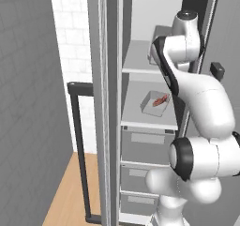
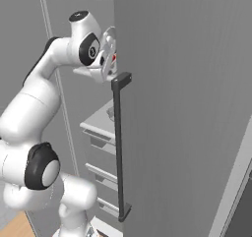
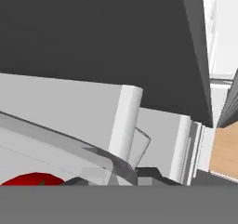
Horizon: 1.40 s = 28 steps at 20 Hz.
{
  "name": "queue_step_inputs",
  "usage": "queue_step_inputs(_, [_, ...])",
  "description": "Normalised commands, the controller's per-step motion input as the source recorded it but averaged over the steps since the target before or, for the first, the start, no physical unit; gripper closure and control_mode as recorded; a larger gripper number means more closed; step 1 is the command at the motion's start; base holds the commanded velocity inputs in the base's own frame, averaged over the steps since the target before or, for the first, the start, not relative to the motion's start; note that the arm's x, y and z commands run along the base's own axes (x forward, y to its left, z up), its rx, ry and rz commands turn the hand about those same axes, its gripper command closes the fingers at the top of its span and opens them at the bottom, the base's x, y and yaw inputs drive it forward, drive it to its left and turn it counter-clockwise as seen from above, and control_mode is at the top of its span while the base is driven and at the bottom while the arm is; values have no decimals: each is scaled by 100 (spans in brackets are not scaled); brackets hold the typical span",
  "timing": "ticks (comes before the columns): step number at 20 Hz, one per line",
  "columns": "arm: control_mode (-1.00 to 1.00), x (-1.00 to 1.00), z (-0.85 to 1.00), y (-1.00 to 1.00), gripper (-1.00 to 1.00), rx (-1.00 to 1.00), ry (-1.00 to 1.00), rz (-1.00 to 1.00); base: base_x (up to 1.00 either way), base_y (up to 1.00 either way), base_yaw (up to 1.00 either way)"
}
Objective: Take the meat container that has the steak and place it on the second highest rack of the freezer. Then take the vegetable container that has the tomato and carrot and place it on the highest rack of the freezer.
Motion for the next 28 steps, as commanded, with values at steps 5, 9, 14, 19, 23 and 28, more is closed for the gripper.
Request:
queue_step_inputs(5, [-100,56,-21,0,100,0,1,0,0,0,0])
queue_step_inputs(9, [-100,45,-18,-2,100,0,3,0,0,0,0])
queue_step_inputs(14, [-100,38,-21,-17,100,0,3,0,0,0,0])
queue_step_inputs(19, [-100,44,-6,-8,100,0,8,0,0,0,0])
queue_step_inputs(23, [-100,50,-16,-5,100,0,5,0,0,0,0])
queue_step_inputs(28, [-100,50,-27,-8,100,0,0,0,0,0,0])
